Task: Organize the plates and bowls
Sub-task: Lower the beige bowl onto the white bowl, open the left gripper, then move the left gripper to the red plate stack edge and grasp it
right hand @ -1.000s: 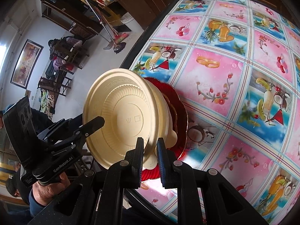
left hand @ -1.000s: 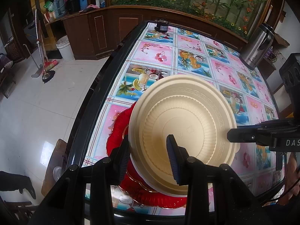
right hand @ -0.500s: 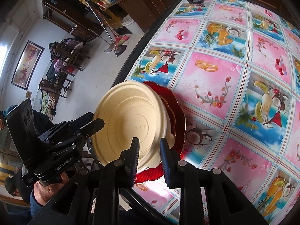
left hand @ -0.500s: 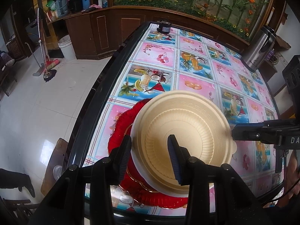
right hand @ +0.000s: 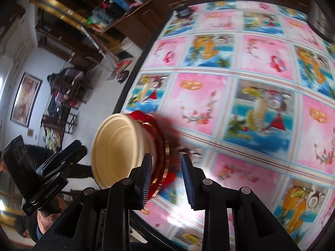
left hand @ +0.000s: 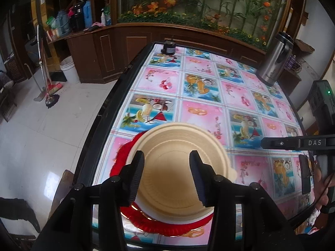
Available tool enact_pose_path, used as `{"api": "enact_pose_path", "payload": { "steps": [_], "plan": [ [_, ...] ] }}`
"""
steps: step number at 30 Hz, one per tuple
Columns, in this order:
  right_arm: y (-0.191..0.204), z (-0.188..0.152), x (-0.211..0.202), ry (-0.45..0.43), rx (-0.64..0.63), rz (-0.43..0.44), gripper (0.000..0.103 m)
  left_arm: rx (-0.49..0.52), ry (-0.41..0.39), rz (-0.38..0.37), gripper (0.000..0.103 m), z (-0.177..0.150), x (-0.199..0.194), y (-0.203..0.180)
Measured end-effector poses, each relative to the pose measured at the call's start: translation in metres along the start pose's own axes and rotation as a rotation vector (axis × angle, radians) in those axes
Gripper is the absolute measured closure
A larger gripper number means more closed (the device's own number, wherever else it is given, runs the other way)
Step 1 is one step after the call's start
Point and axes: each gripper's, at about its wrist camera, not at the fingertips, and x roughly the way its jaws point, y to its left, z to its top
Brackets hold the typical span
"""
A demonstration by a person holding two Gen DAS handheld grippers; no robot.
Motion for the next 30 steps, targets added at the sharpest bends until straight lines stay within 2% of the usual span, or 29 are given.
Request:
{"api": "enact_pose_path", "payload": {
  "steps": [7, 14, 19, 23, 25, 27, 30],
  "plan": [
    [-0.028, -0.018, -0.011, -0.010, 0.053, -0.011, 0.072, 0.021, 0.020, -0.018, 0.058, -0.001, 0.008, -0.019],
    [-0.041, -0.033, -0.012, -0.005, 0.082, 0.010, 0.072, 0.032, 0.013, -0.025, 0.045, -0.005, 0.005, -0.035],
    [-0.046, -0.042, -0.010, 0.004, 0.093, 0.018, 0.071, 0.043, 0.015, -0.035, 0.043, -0.011, 0.002, -0.044],
    [-0.051, -0.047, -0.007, 0.018, 0.096, 0.020, 0.071, 0.054, 0.011, -0.046, 0.033, -0.016, 0.000, -0.053],
    [-0.053, -0.049, -0.005, 0.024, 0.090, 0.015, 0.070, 0.063, 0.008, -0.056, 0.029, -0.019, -0.001, -0.061],
    [-0.055, -0.052, -0.004, 0.023, 0.085, 0.004, 0.064, 0.090, 0.012, -0.081, 0.028, -0.023, 0.000, -0.074],
    [-0.060, -0.056, -0.005, 0.028, 0.086, -0.007, 0.062, 0.126, 0.019, -0.098, 0.023, -0.028, 0.002, -0.093]
  ]
}}
